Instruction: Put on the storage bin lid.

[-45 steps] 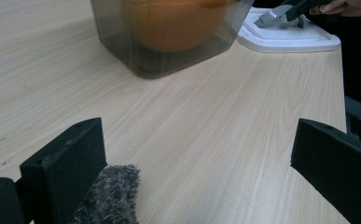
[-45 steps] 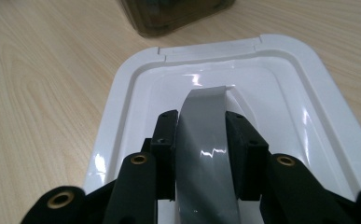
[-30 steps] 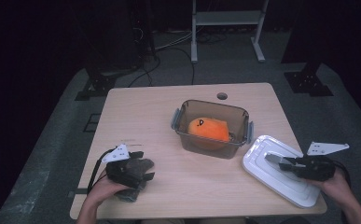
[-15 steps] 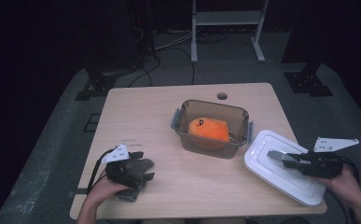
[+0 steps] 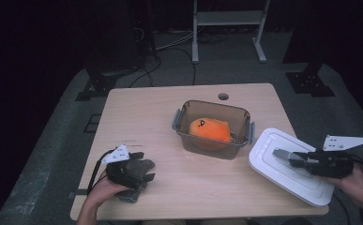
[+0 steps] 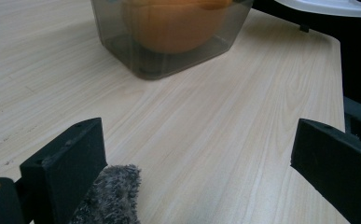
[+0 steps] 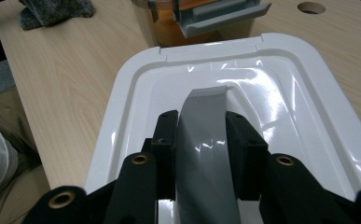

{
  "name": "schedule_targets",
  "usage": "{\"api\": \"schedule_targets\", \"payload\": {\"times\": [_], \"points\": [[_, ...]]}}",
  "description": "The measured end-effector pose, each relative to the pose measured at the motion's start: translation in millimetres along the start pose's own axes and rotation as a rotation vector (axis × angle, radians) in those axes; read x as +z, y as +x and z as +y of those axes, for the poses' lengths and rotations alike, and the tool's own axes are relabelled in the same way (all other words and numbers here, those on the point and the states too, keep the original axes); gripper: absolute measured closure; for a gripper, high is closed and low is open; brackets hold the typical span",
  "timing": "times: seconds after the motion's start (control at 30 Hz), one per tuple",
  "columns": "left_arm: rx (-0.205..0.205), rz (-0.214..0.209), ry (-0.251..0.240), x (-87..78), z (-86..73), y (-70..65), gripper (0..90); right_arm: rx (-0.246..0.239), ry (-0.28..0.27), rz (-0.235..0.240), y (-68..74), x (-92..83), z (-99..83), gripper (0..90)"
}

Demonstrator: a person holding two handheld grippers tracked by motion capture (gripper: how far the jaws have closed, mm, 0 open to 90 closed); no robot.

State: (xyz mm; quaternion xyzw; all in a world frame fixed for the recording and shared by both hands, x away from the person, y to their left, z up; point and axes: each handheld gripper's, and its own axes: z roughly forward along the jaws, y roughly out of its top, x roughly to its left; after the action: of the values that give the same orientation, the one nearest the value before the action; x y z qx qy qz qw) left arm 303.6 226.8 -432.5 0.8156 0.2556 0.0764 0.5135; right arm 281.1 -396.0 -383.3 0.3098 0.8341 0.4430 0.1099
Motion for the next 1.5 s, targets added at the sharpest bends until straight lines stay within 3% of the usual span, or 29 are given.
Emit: {"api": "schedule_targets", "payload": {"times": [0.73, 1.1, 1.5], "points": [[-0.001, 0.0, 0.002, 0.4, -0.3, 0.1, 2.3, -0.033, -0.051, 0.017, 6.3, -23.9, 26.6, 66.1], [0.003, 0.003, 0.004, -0.5, -0.3, 0.4, 2.4, -0.071, -0.058, 0.046, 8.2, -18.5, 59.3, 66.1], [0.001, 0.002, 0.005, -0.8, -0.6, 1.0, 2.3, -0.103, -0.049, 0.084, 7.9, 0.2, 90.1, 66.1]]}}
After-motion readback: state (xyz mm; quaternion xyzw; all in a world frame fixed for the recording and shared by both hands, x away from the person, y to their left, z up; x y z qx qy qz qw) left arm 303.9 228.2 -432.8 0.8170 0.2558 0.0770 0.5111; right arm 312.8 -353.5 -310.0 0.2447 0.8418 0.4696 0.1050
